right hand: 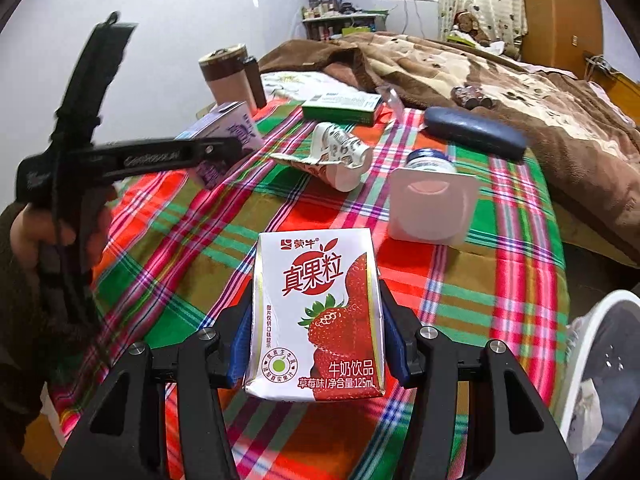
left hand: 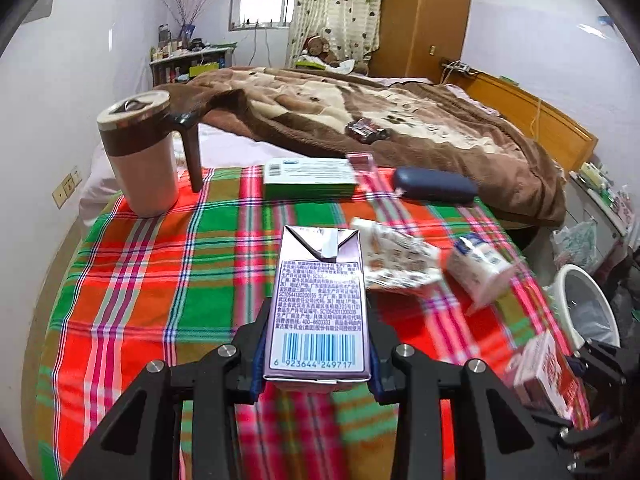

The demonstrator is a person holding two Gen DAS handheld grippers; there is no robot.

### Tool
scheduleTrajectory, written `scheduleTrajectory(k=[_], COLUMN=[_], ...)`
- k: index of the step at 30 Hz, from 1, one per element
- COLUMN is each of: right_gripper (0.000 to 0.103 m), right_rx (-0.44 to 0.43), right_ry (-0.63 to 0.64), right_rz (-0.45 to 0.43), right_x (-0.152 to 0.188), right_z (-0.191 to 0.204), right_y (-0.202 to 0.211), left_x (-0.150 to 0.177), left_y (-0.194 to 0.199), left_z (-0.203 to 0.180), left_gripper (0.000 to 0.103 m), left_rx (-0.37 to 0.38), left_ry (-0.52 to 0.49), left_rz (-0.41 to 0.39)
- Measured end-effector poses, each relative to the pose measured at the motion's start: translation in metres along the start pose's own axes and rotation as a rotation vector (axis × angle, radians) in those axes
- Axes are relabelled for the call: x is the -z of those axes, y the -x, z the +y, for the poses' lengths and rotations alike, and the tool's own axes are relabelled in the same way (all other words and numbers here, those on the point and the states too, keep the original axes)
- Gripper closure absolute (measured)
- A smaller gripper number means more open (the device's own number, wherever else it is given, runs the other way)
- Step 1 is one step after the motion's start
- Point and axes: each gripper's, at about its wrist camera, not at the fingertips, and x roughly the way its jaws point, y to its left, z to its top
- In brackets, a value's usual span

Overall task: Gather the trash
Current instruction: 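Carry both milk cartons toward the white bin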

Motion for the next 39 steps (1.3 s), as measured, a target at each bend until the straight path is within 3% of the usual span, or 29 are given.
scheduleTrajectory(k=[18, 39], right_gripper=[0.048, 0.048], right_rx=[0.093, 0.241], right_ry=[-0.102, -0.255], right_rz=[-0.084, -0.123], right_x=[0.022, 0.060], right_z=[-0.035, -0.116], right_y=[0.065, 0.121], left_x=[0.026, 0.041], left_y=[0.070, 0.071], left_z=[-0.089, -0.232], left_gripper=[0.065, 0.065], left_rx=[0.088, 0.275], left_ry=[-0.088, -0.236], left_rz=[-0.050, -0.025])
